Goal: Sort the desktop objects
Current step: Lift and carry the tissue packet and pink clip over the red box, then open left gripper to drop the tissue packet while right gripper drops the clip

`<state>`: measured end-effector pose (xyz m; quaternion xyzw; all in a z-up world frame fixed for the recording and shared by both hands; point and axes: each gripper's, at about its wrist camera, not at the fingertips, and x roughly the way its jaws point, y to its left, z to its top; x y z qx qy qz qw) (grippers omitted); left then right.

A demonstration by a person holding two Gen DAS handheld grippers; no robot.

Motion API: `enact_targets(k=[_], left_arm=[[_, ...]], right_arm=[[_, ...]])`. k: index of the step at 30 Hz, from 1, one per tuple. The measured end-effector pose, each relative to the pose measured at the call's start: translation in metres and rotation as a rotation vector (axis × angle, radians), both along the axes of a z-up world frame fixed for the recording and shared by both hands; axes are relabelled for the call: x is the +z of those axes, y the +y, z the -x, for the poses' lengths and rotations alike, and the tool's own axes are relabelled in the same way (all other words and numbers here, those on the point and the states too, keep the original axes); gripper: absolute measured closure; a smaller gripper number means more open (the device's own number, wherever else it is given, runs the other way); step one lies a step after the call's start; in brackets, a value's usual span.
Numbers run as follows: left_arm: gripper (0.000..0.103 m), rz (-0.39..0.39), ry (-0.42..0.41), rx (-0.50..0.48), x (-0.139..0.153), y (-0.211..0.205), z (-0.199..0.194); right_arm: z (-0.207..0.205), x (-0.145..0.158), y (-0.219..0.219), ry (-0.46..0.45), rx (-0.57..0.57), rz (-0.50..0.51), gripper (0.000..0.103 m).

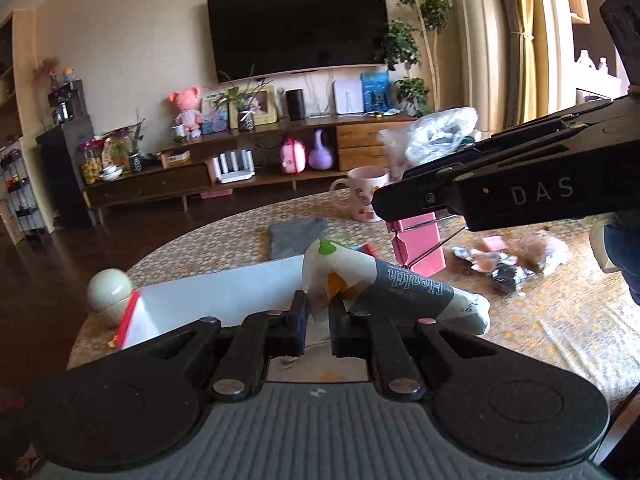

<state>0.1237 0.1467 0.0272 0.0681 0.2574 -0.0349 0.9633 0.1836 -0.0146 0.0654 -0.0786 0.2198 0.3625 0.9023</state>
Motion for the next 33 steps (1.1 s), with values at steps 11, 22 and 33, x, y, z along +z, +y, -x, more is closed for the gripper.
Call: enact_targets(k=[11, 22, 33], left_arm=[[0.093, -0.061, 0.073, 0.093, -0.028, 0.055, -0.017], [0.093, -0.105, 0.122, 0.145, -0.05, 0.08, -0.033], [0.093, -0.096, 0.217, 0.168, -0.069, 0.096, -0.053]], right_arm=[[-0.022, -0.022, 0.065, 0.091, 0.021, 0.016, 0.074], [-0.038, -0.063, 0.071, 0.175, -0.039, 0.093, 0.074], [-0.039, -0.08, 0.079, 0.2, -0.016, 0.146, 0.074]])
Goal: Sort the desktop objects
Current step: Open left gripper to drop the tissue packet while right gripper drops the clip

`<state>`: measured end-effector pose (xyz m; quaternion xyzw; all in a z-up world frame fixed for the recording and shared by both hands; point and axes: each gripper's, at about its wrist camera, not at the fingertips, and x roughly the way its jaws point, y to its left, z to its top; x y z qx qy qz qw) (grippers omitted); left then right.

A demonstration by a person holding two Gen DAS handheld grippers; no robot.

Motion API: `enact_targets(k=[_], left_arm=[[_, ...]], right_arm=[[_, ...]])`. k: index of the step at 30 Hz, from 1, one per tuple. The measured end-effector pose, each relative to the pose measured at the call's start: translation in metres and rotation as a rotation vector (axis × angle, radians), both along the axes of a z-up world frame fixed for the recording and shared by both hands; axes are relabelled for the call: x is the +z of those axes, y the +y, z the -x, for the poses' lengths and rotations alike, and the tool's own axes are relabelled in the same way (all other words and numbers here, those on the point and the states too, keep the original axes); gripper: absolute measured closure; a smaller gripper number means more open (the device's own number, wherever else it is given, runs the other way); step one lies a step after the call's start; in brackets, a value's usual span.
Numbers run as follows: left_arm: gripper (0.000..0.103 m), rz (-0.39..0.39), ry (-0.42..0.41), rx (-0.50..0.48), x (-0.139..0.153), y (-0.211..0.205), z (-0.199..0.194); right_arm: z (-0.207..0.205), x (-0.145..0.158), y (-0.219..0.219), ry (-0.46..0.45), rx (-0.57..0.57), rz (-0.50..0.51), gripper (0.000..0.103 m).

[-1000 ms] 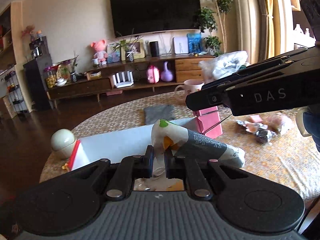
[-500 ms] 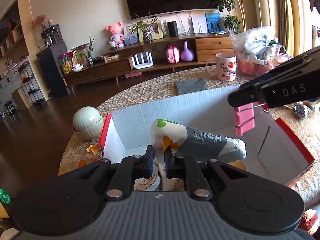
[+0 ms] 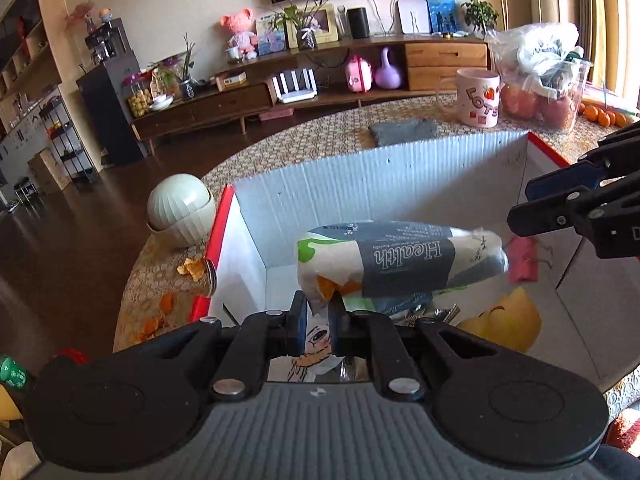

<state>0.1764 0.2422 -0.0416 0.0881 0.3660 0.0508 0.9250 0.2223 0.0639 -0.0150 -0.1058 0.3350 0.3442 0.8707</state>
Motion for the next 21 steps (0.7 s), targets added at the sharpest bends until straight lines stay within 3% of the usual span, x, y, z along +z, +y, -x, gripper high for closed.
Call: enact_targets(k=[8, 15, 17, 18, 21], left_arm=[[0.093, 0.008, 0.052, 0.01, -0.005, 0.0, 0.004], [0.088, 0.003, 0.069, 0.027, -0.002, -0.006, 0.008], [0.08, 0.004, 0.063, 0.027, 0.0, -0.008, 0.011], [0.071, 0.007, 0.058, 0.023, 0.002, -0.009, 0.013], [0.031, 0.003, 0.021, 0.018, 0.008, -0.015, 0.02]], right_arm=[[0.006, -0.003, -0.006, 0.014, 0.018, 0.007, 0.067], [0.017, -0.002, -0.019, 0.028, 0.038, 0.007, 0.051], [0.022, -0.001, -0.022, 0.027, 0.043, 0.002, 0.047], [0.025, 0.0, -0.024, 0.025, 0.045, -0.001, 0.046], [0.03, 0.004, -0.03, 0.019, 0.05, -0.008, 0.041]])
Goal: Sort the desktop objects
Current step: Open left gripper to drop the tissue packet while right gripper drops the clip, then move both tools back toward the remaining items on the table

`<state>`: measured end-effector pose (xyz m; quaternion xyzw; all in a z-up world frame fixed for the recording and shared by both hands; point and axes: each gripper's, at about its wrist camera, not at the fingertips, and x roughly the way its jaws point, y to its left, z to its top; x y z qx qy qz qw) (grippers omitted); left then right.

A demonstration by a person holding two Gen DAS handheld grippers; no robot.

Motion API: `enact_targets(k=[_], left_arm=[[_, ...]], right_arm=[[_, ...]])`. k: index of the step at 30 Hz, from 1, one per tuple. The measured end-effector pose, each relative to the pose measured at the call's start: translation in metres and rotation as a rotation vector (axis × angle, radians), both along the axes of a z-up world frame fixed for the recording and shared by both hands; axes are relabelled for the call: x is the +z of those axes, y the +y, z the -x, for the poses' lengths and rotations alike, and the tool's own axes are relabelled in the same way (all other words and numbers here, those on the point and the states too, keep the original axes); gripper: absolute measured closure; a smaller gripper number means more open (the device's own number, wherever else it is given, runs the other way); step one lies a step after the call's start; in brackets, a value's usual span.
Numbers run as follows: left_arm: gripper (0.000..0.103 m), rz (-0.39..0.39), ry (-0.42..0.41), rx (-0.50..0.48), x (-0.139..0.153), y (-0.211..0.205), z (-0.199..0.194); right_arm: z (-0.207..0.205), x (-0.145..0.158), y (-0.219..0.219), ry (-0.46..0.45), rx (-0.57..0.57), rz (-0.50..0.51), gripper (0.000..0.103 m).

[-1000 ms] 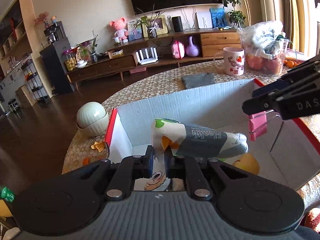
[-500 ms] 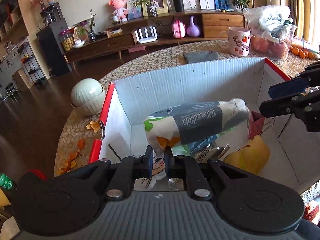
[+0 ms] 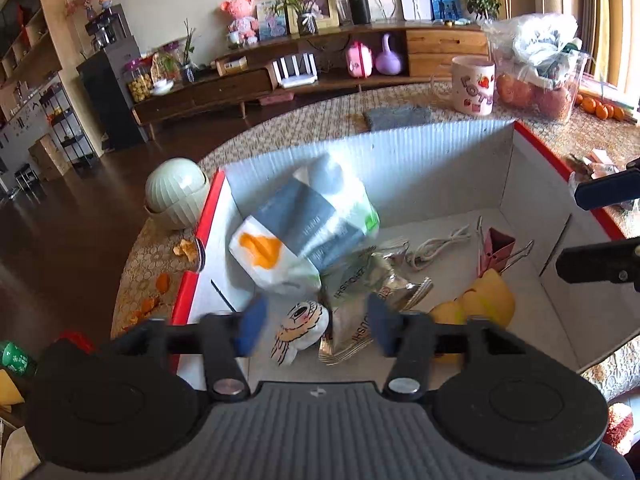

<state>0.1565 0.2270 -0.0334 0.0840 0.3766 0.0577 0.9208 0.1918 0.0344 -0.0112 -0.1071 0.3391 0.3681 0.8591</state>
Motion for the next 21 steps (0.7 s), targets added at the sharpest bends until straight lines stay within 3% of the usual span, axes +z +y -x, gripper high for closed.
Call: enact_targets(k=[13, 21], left_arm=[[0.03, 0.028, -0.064, -0.087, 0.025, -0.044, 0.026], [0.03, 0.066, -0.089, -0.157, 0.037, -0.079, 0.038]], right_arm=[[0.024, 0.019, -0.031, -0.029, -0.024, -0.066, 0.027], [0.035, 0.024, -0.058, -0.035, -0.069, -0.093, 0.025]])
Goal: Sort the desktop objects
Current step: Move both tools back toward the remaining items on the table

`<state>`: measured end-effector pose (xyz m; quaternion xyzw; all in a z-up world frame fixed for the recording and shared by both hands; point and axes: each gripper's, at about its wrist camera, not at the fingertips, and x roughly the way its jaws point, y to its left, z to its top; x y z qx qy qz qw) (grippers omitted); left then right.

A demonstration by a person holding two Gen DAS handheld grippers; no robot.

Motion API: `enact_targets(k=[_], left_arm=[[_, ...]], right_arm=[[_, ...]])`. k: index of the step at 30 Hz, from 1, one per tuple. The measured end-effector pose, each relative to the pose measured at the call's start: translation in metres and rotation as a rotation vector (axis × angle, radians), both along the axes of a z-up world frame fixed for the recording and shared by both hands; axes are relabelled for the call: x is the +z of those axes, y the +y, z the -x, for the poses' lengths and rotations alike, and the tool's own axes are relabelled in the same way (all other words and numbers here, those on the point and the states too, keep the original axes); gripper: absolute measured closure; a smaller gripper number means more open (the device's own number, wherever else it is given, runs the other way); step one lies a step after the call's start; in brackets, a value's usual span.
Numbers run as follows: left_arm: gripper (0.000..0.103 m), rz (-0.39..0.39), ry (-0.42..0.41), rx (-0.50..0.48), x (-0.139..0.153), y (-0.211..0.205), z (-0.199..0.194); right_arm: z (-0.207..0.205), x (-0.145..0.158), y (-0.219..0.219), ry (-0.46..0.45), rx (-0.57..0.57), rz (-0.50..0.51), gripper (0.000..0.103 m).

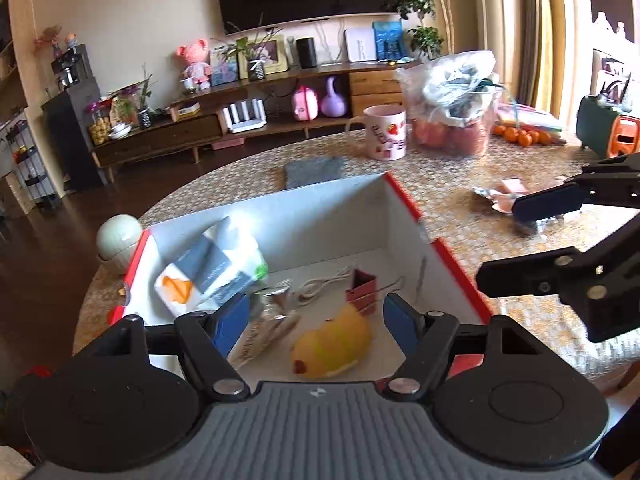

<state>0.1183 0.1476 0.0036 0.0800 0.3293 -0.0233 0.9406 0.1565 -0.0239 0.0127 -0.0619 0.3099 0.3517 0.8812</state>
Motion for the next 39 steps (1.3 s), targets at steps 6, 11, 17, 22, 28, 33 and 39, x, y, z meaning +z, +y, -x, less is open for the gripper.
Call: enact_targets(k=[6, 11, 17, 22, 28, 33, 39], left_arm=[[0.023, 0.028, -0.003, -0.036, 0.002, -0.025, 0.005], [0.021, 0.054, 0.002, -0.058, 0.002, -0.041, 0.007], [0.017, 0.097, 0.01, -0.077, -0.001, -0.064, 0.005], [0.003, 0.103, -0.01, -0.134, -0.003, -0.094, 0.003], [0.0, 0.115, -0.023, -0.213, -0.007, -0.134, -0.003], [0.0, 0.096, -0.018, -0.26, -0.016, -0.169, -0.013], [0.0, 0.075, -0.021, -0.274, -0.03, -0.201, -0.033]], right_arm=[[0.005, 0.002, -0.022, -0.002, -0.047, -0.015, 0.019], [0.011, 0.002, -0.041, 0.004, -0.075, -0.031, 0.015], [0.015, -0.003, -0.068, 0.003, -0.123, -0.034, 0.011], [0.017, -0.007, -0.103, -0.013, -0.183, -0.019, 0.009], [0.014, -0.018, -0.149, -0.014, -0.275, 0.009, 0.008], [0.007, -0.026, -0.184, -0.009, -0.348, 0.023, 0.008], [-0.007, -0.033, -0.216, -0.011, -0.406, 0.037, 0.008]])
